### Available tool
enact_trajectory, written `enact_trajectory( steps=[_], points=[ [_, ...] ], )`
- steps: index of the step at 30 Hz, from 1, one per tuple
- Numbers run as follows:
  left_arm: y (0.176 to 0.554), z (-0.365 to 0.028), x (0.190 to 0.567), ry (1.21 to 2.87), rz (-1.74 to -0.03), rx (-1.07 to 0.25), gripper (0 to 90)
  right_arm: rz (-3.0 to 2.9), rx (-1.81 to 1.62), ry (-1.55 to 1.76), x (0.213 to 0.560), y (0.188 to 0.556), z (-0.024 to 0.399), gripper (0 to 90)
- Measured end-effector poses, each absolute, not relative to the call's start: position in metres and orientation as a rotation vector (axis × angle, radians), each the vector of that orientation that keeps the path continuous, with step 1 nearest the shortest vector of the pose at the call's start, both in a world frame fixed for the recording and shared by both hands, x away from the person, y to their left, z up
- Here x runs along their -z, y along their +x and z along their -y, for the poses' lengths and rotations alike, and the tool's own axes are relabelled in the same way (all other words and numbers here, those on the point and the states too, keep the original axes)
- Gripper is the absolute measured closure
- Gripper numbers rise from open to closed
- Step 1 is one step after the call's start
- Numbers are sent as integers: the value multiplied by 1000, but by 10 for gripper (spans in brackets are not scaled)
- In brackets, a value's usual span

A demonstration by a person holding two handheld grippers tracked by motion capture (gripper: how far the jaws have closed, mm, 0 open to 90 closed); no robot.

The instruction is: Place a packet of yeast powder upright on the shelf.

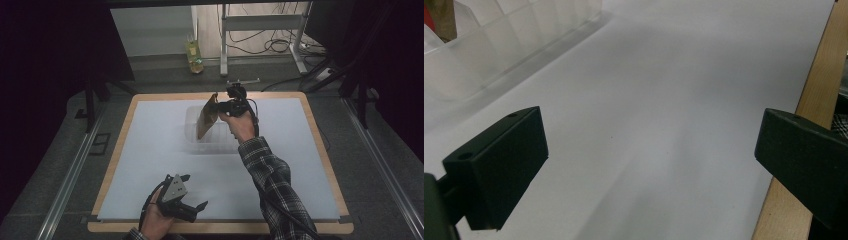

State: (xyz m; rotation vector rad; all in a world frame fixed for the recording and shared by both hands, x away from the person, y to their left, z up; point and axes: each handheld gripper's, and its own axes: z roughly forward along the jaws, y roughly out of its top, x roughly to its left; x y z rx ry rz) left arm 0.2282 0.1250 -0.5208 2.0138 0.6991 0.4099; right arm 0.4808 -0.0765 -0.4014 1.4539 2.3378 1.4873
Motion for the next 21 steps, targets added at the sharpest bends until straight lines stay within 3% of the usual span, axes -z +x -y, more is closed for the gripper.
enact_trajectory(
  steps=[21],
  points=[
    [228,-123,522,2025,-686,-402,5,-2324,-1403,1439,429,488,48,717]
  ],
)
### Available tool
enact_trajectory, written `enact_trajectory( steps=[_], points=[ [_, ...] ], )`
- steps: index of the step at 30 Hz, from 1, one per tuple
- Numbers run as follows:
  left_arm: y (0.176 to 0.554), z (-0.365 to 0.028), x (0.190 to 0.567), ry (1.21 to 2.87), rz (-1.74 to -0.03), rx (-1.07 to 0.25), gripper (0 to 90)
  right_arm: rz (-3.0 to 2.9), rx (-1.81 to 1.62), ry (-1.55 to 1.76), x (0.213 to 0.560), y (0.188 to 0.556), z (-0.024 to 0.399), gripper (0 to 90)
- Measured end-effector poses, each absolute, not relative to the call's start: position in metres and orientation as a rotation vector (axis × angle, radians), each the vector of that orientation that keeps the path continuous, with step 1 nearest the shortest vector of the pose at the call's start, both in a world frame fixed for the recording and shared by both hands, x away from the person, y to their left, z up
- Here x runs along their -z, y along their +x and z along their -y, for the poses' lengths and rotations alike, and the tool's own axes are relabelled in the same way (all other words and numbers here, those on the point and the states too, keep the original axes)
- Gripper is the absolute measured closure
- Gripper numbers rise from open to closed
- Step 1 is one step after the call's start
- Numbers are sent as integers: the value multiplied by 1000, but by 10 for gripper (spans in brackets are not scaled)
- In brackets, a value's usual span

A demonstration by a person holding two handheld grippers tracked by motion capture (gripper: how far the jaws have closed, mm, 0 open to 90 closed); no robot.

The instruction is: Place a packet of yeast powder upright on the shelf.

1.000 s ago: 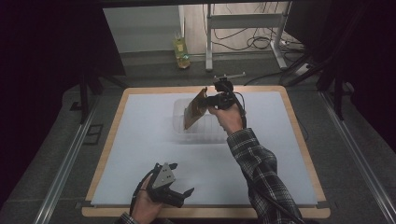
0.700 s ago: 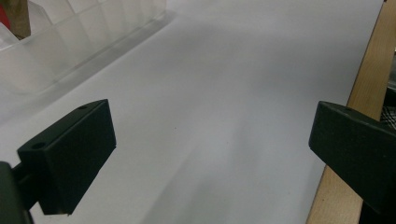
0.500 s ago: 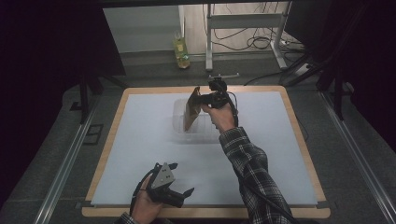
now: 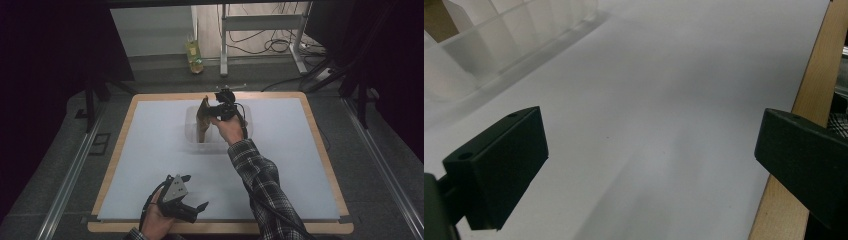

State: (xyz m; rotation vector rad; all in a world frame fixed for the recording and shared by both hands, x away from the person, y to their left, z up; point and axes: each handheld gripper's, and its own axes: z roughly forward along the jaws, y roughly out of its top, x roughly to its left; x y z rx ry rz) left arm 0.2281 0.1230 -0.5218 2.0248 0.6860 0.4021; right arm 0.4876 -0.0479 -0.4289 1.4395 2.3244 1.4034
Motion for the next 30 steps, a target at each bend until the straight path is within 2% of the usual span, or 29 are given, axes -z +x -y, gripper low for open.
enact_trajectory(
  steps=[30],
  points=[
    [229,-123,523,2028,-691,-404,6,-2421,-1259,1099,415,466,42,426]
  ],
)
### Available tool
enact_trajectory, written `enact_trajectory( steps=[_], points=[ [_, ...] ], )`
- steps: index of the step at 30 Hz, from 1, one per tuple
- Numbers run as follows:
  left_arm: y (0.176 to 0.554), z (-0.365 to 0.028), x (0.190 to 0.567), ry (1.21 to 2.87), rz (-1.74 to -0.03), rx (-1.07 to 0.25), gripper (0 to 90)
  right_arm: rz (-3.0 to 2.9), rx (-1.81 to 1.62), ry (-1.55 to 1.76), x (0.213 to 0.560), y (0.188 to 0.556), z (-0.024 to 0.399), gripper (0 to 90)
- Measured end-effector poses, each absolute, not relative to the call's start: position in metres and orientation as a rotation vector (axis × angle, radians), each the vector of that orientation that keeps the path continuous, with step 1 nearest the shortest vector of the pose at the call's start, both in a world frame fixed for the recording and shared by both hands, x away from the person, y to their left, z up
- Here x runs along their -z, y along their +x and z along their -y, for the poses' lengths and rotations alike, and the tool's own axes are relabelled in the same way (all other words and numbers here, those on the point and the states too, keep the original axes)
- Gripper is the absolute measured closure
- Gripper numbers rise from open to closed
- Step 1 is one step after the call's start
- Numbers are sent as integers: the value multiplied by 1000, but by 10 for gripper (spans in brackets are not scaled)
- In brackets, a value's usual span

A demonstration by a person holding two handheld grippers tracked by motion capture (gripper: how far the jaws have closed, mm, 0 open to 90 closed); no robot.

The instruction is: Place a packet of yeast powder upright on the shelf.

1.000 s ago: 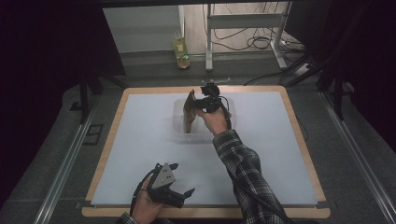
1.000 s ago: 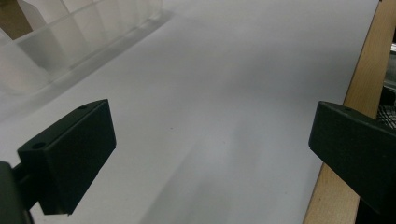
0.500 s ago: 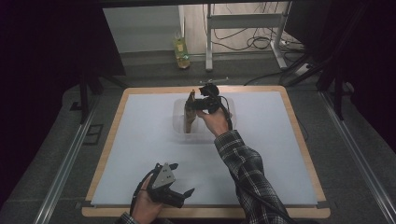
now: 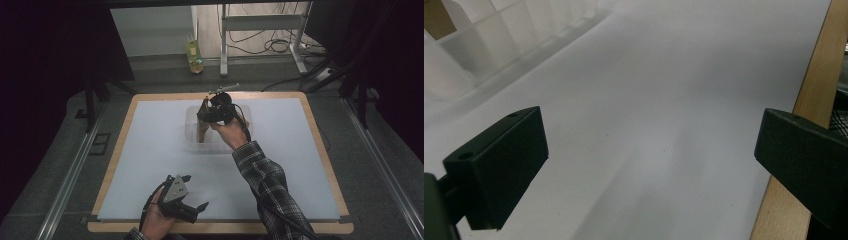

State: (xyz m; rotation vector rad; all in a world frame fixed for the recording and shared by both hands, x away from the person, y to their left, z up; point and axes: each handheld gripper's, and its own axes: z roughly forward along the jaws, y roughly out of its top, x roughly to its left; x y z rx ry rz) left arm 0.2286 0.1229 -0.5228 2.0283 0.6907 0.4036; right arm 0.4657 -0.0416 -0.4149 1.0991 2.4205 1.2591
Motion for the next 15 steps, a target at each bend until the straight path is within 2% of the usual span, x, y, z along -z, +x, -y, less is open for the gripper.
enact_trajectory(
  steps=[15],
  points=[
    [228,-122,523,2032,-689,-403,6,-2467,-1241,956,409,452,44,301]
  ],
)
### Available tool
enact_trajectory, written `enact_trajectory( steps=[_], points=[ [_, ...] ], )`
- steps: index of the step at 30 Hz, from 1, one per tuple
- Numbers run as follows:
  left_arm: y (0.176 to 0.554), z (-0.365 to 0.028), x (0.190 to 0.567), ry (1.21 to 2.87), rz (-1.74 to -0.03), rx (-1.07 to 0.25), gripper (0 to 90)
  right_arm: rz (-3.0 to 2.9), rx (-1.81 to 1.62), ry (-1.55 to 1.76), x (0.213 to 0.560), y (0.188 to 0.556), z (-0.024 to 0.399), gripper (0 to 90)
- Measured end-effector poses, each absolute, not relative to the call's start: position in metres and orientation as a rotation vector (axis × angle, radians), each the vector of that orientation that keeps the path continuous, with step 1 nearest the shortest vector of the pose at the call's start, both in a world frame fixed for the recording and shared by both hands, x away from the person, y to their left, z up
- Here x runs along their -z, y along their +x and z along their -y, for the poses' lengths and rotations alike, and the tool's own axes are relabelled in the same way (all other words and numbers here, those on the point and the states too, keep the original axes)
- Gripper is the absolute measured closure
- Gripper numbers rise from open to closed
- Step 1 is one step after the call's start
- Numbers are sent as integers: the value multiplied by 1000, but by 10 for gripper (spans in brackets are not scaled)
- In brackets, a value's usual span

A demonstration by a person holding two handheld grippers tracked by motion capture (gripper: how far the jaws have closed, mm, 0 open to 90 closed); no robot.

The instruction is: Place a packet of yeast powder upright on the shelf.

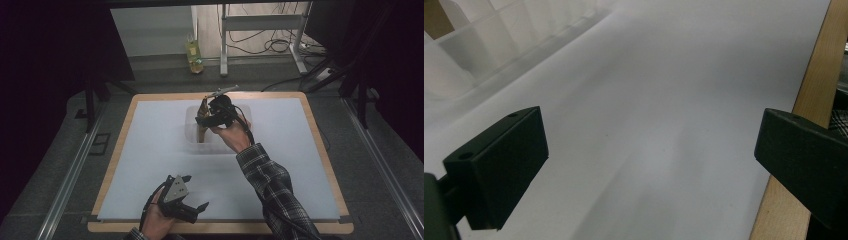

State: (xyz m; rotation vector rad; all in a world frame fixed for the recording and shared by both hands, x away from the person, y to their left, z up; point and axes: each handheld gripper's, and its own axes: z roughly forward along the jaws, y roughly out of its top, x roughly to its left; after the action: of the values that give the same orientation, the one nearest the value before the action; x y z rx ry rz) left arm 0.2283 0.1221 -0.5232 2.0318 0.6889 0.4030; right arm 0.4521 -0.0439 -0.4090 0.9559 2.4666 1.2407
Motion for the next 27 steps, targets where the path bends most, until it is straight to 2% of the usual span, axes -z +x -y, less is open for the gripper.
enact_trajectory(
  steps=[9,27],
  points=[
    [228,-122,523,2040,-686,-404,6,-2465,-1230,872,408,442,46,212],
    [229,-121,524,2040,-688,-402,6,-2470,-1228,801,404,424,58,156]
  ],
)
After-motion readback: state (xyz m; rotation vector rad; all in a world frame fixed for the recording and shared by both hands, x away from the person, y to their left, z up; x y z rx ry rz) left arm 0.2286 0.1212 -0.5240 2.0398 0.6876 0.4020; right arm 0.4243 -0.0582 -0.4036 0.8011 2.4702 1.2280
